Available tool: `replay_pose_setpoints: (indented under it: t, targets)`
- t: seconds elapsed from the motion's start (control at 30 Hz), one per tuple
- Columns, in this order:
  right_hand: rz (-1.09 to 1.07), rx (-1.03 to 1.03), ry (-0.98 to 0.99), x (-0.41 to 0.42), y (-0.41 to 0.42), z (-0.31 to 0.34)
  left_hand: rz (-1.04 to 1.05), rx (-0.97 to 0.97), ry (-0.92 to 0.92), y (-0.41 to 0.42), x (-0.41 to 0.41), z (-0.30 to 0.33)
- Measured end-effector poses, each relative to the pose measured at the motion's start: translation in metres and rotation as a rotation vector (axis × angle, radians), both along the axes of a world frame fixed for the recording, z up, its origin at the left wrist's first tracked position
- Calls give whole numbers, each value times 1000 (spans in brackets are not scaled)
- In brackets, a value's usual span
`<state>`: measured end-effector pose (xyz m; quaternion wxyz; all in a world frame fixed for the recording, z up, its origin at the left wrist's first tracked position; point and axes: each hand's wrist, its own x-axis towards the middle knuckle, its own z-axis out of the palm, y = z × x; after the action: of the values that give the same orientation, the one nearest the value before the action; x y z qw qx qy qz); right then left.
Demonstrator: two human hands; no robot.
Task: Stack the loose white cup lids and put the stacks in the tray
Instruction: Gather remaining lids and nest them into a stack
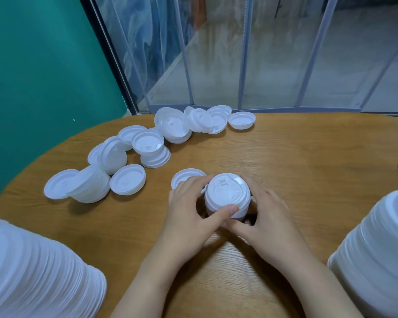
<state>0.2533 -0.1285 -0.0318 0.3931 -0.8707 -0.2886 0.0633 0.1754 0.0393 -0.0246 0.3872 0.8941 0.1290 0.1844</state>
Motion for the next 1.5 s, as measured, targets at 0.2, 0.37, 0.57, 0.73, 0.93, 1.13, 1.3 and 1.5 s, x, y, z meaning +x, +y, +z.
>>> replay_pose_setpoints:
  t: [0.2, 0.37, 0.57, 0.73, 0.93, 1.13, 1.3, 1.5]
  targets:
    - [-18, -8, 25, 0, 0, 3, 38, 64, -93, 16, -2, 3]
    - [-29, 1, 28, -1, -1, 3, 85, 354, 19, 39, -7, -9]
    - [-35, -2, 28, -1, -1, 6, 149, 433, -15, 41, -5, -14]
    - [-36, 7, 32, 0, -1, 3, 213, -152, -189, 31, -12, 8]
    - [-36, 36, 44, 0, -1, 4, 323, -484, -199, 33, -12, 15]
    - [-27, 56, 43, -2, 0, 6, 482, -230, -93, 43, -11, -1]
    - [-22, 68, 45, -1, 0, 6, 530, -52, 17, 56, -10, -9]
    - [-25, 41, 40, -1, -1, 3, 360, -20, 122, 51, -2, -4]
